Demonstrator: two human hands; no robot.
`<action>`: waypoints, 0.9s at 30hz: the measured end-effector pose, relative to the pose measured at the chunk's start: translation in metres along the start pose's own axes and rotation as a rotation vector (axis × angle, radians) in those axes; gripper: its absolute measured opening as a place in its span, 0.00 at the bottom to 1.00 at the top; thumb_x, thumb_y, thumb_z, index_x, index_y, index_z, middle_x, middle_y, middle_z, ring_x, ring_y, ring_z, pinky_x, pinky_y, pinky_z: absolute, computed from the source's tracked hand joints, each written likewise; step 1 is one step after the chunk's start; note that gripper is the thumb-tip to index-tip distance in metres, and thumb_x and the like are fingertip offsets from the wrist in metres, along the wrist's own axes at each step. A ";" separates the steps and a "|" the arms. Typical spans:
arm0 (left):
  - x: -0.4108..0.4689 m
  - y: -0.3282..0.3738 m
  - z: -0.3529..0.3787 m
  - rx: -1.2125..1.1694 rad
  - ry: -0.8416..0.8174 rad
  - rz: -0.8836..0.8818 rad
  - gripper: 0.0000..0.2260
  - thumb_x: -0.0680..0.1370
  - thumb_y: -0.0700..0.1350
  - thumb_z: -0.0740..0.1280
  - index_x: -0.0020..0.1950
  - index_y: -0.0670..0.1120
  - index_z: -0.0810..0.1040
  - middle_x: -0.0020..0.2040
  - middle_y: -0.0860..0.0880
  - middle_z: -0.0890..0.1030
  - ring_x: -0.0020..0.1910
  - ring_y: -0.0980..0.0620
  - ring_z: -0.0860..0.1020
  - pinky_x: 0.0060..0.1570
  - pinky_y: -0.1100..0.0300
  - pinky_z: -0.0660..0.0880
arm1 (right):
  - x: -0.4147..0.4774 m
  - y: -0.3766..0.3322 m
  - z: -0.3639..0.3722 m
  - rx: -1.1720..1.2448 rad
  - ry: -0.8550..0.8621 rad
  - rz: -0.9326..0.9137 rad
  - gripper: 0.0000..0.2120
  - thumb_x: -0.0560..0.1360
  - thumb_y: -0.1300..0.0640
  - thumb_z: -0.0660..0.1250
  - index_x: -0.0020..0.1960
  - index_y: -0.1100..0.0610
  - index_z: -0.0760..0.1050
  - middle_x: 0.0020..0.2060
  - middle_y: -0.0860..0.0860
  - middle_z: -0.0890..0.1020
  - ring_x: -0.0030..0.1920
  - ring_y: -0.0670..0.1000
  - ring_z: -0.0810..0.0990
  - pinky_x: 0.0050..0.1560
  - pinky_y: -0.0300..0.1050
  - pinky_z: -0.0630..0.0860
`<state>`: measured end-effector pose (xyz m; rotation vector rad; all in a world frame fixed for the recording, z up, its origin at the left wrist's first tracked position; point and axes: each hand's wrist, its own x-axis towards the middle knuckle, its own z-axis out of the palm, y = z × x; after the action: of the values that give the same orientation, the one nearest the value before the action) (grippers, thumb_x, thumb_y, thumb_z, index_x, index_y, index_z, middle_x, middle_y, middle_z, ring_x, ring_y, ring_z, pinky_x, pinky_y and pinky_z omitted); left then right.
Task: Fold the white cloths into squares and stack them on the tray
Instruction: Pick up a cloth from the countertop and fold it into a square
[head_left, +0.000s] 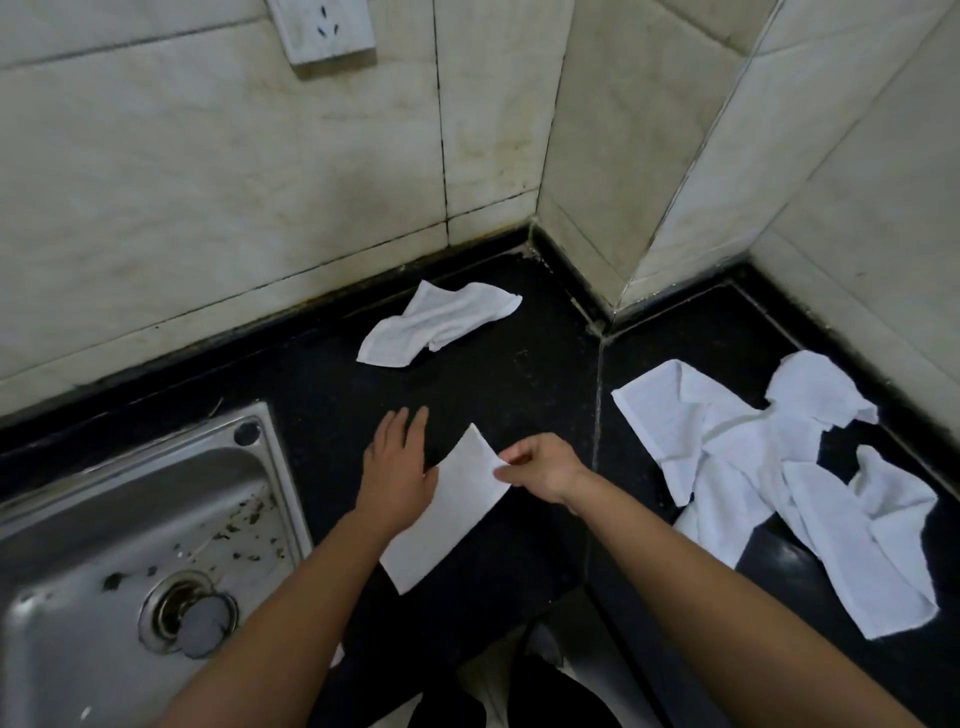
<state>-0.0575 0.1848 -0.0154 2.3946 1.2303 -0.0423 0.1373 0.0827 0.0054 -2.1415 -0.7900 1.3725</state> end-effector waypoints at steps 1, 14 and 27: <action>0.010 0.006 -0.010 0.044 -0.037 0.065 0.38 0.79 0.48 0.67 0.81 0.51 0.46 0.81 0.42 0.49 0.80 0.43 0.45 0.76 0.42 0.53 | -0.004 -0.006 -0.004 -0.061 -0.024 -0.053 0.08 0.74 0.56 0.75 0.53 0.52 0.84 0.48 0.47 0.84 0.50 0.46 0.82 0.52 0.37 0.77; 0.046 0.045 -0.103 -0.049 0.435 0.396 0.05 0.72 0.43 0.75 0.46 0.48 0.83 0.51 0.50 0.81 0.56 0.47 0.76 0.52 0.50 0.74 | -0.048 -0.084 -0.078 -0.495 0.387 -0.667 0.06 0.76 0.47 0.69 0.51 0.45 0.82 0.42 0.45 0.78 0.41 0.45 0.77 0.42 0.43 0.73; -0.082 0.000 0.052 0.045 0.037 0.325 0.11 0.63 0.44 0.81 0.43 0.50 0.84 0.50 0.49 0.83 0.56 0.44 0.80 0.45 0.51 0.78 | -0.045 0.059 0.015 -0.950 -0.059 -0.541 0.11 0.78 0.55 0.63 0.58 0.52 0.80 0.54 0.53 0.79 0.57 0.56 0.78 0.54 0.50 0.74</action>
<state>-0.0978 0.1015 -0.0435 2.6140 0.8493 0.0751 0.1212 0.0102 -0.0096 -2.1967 -2.1770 0.8271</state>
